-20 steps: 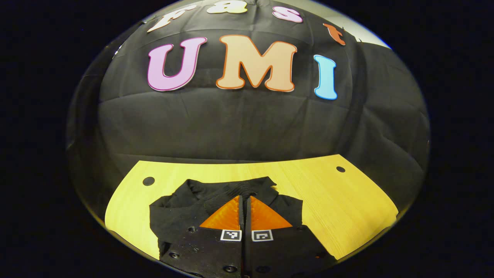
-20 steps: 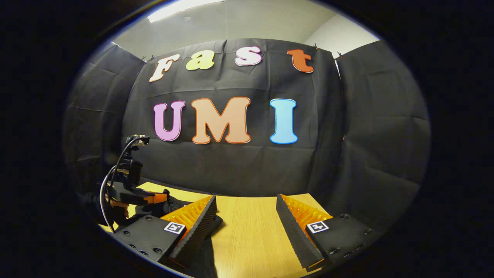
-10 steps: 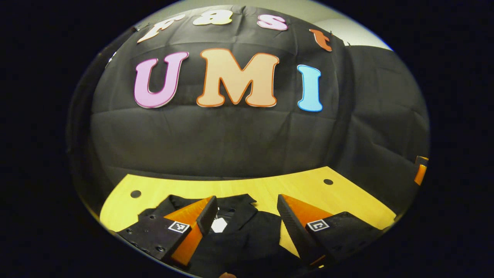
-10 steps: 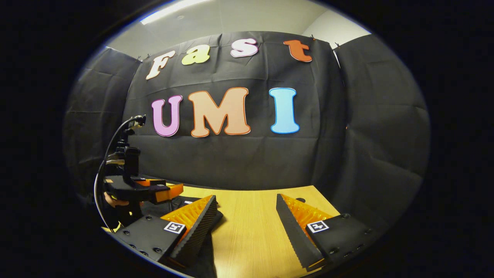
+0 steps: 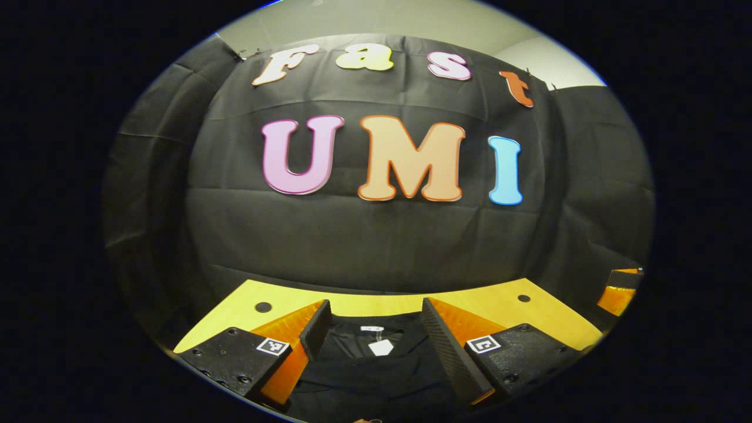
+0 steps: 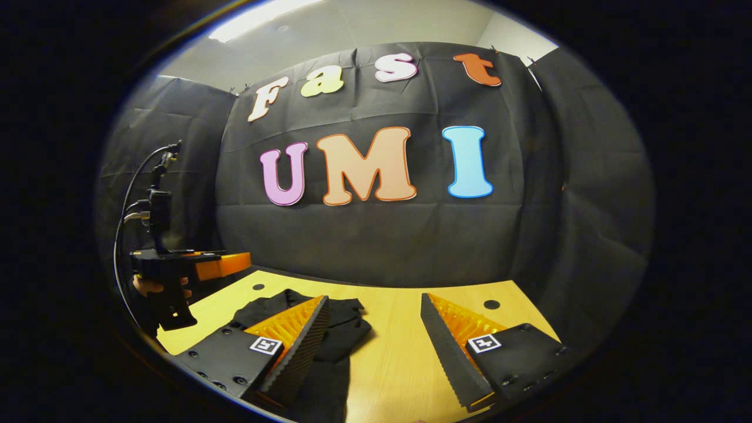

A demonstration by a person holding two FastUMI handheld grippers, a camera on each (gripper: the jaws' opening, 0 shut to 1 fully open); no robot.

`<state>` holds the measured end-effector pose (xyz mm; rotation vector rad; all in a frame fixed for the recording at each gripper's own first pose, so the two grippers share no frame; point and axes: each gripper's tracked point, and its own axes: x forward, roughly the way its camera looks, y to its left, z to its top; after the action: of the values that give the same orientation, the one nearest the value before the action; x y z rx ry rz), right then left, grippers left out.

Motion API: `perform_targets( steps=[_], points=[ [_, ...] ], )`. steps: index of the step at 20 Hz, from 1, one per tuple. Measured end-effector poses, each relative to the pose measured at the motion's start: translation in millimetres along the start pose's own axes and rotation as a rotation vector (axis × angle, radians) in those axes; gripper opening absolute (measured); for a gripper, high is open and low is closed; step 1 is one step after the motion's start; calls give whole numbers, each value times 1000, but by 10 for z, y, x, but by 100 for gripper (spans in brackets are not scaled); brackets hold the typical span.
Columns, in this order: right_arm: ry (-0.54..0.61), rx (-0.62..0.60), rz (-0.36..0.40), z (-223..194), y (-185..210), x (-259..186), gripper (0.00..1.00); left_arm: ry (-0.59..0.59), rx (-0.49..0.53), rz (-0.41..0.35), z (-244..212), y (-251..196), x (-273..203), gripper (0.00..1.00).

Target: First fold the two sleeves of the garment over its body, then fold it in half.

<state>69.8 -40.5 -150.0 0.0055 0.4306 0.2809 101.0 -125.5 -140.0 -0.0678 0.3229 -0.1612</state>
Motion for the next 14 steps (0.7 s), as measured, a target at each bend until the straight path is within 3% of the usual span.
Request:
perform_targets(
  steps=[5, 14],
  points=[
    [1, 4, 37, -89, 326, -112, 96, 0, 0, 114, -29, 627, -597, 93],
    [105, -14, 10, -806, 908, -629, 96, 138, -8, 153, -775, 1252, -1570, 96]
  ],
)
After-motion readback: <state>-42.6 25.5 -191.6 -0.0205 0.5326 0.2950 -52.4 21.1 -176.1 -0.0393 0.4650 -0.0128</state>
